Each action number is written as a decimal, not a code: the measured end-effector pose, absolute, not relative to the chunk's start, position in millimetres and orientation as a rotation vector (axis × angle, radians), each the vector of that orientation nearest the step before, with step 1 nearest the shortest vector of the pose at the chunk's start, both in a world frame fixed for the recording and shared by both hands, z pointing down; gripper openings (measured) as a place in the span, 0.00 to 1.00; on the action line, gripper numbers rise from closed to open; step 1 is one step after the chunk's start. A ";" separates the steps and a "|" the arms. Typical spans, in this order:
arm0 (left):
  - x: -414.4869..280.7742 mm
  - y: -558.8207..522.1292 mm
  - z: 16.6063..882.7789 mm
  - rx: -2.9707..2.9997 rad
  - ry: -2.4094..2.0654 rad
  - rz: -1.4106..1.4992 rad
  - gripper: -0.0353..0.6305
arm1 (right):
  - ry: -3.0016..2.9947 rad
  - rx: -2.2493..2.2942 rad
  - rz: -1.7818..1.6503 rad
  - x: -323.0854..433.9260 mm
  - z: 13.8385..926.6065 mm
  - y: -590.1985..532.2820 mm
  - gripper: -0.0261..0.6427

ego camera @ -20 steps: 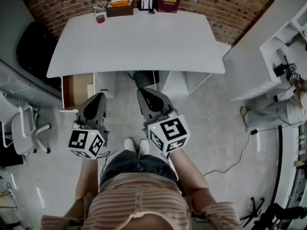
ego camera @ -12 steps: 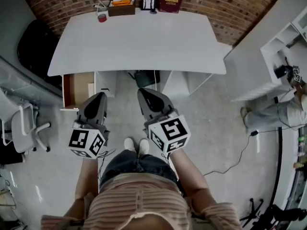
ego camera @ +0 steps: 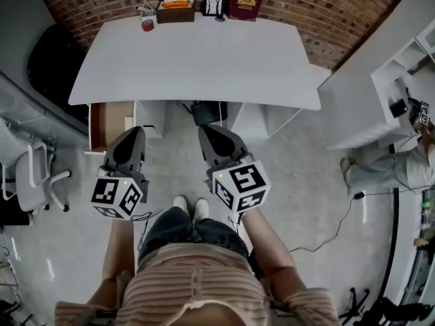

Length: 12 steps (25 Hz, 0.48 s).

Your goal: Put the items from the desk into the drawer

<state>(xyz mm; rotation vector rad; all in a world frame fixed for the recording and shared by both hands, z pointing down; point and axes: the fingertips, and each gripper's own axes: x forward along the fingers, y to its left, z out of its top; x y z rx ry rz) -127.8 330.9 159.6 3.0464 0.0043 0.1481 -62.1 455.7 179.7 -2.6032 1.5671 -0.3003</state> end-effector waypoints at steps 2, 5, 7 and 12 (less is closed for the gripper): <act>-125.6 329.2 157.9 3.037 -0.006 0.134 0.07 | 1.551 -2.625 -0.314 -56.8 181.9 458.7 0.06; -119.7 325.1 153.2 3.040 -0.026 0.127 0.07 | 1.530 -2.655 -0.313 -46.9 179.1 460.9 0.06; -115.0 321.8 149.1 3.051 -0.044 0.124 0.07 | 1.535 -2.654 -0.304 -41.8 175.4 459.5 0.06; -104.4 311.5 147.3 3.062 -0.073 0.123 0.07 | 1.542 -2.663 -0.298 -30.2 176.2 448.6 0.06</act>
